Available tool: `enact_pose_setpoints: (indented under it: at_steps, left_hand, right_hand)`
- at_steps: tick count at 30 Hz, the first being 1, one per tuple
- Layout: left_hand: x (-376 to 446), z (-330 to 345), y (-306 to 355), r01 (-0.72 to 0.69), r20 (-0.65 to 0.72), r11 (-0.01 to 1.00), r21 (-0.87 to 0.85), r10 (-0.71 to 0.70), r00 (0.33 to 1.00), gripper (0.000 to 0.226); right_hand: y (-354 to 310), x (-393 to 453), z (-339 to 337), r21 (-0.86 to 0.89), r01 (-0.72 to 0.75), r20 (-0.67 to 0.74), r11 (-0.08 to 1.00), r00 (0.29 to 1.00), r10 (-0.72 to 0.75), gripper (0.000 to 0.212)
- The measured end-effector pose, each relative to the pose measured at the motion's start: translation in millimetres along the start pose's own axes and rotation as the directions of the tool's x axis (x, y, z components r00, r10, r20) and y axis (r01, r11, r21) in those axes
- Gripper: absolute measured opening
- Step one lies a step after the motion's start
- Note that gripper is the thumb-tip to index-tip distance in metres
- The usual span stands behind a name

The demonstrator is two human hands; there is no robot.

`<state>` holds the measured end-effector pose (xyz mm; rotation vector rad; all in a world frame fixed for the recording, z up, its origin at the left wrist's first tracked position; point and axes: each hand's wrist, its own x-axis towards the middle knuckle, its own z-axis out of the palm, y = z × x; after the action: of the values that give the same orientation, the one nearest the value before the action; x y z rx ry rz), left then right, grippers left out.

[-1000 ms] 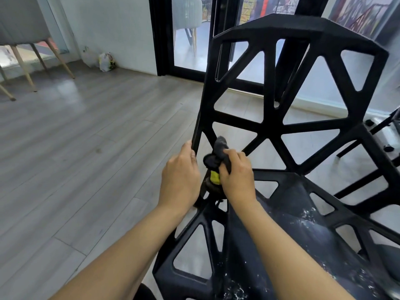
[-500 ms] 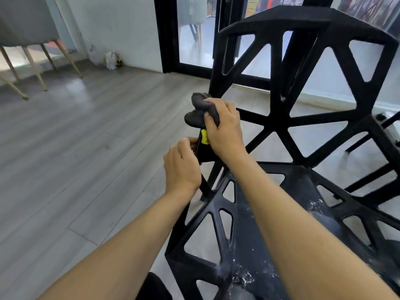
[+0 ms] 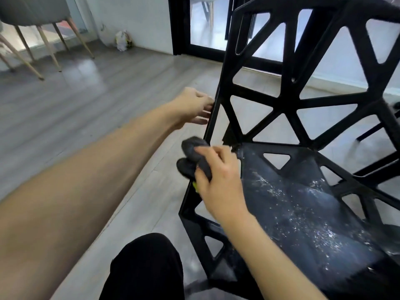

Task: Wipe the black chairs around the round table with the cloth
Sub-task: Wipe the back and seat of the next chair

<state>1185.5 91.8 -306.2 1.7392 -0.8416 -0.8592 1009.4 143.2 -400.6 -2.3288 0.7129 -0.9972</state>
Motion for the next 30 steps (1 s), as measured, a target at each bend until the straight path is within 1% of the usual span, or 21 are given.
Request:
enact_pose_setpoints:
  at_steps: [2, 4, 6, 8, 10, 11, 13, 16, 19, 23, 25, 28, 30]
  left_hand:
    - [-0.3, 0.5, 3.9, -0.033, -0.002, 0.995, 0.096, 0.034, 0.999, 0.020]
    - [3.4, 5.3, -0.1, -0.041, -0.081, 0.982, 0.185, 0.057, 0.995, 0.014]
    - [6.3, 10.0, -4.8, -0.032, -0.165, 0.956, 0.293, 0.083, 0.983, 0.007]
    - [6.7, 11.5, -5.1, -0.020, -0.204, 0.941, 0.338, 0.094, 0.974, 0.002]
    - [5.1, 8.2, -2.5, -0.012, -0.216, 0.911, 0.412, 0.111, 0.970, 0.004]
    - [4.2, 7.0, -0.1, -0.004, -0.209, 0.907, 0.421, 0.101, 0.973, 0.008]
    - [7.0, 4.1, 6.6, 0.008, -0.176, 0.918, 0.396, 0.068, 0.982, 0.014]
    - [11.4, 2.1, 7.5, 0.005, -0.190, 0.881, 0.473, 0.097, 0.977, 0.010]
    - [11.9, 7.3, 4.9, -0.014, -0.182, 0.919, 0.393, 0.092, 0.979, 0.006]
    - [13.5, 9.9, -1.2, -0.039, -0.242, 0.923, 0.382, 0.141, 0.960, 0.004]
    - [12.6, 15.3, -4.3, -0.062, -0.269, 0.906, 0.419, 0.189, 0.944, 0.004]
    - [10.0, 27.8, -14.5, -0.100, -0.305, 0.858, 0.505, 0.285, 0.908, 0.014]
    - [9.2, 32.4, -20.6, -0.118, -0.332, 0.847, 0.519, 0.327, 0.885, 0.017]
  right_hand:
    - [-12.2, -30.6, 5.2, -0.101, 0.064, 0.041, 0.993, 0.997, -0.060, 0.039]
    - [-20.0, -48.4, 6.4, -0.179, 0.165, 0.096, 0.970, 0.984, -0.150, 0.035]
    - [-14.7, -36.4, 3.7, -0.223, 0.234, 0.115, 0.946, 0.970, -0.213, 0.034]
    - [-3.0, -0.2, 1.9, -0.272, 0.197, 0.057, 0.942, 0.980, -0.189, 0.033]
    - [8.2, 49.2, -0.3, -0.308, 0.084, -0.021, 0.948, 0.995, -0.095, 0.032]
    - [11.4, 69.2, -0.3, -0.333, 0.035, -0.033, 0.942, 0.998, -0.048, 0.030]
    - [14.3, 86.3, 3.3, -0.360, 0.004, -0.051, 0.933, 0.998, -0.024, 0.029]
    - [7.1, 66.2, 8.4, -0.284, 0.006, -0.034, 0.959, 0.999, -0.016, 0.032]
    - [-6.3, 11.5, 12.6, -0.220, 0.045, 0.010, 0.974, 0.999, -0.044, 0.031]
    - [-23.0, -61.1, 14.4, -0.130, 0.115, 0.131, 0.985, 0.987, -0.098, 0.033]
    - [-17.8, -65.4, 12.5, -0.112, 0.136, 0.138, 0.984, 0.983, -0.120, 0.034]
    - [-4.7, -54.2, 10.6, -0.098, 0.154, 0.138, 0.983, 0.980, -0.140, 0.037]
    - [-1.3, -47.0, 12.8, -0.080, 0.094, 0.107, 0.992, 0.991, -0.085, 0.040]
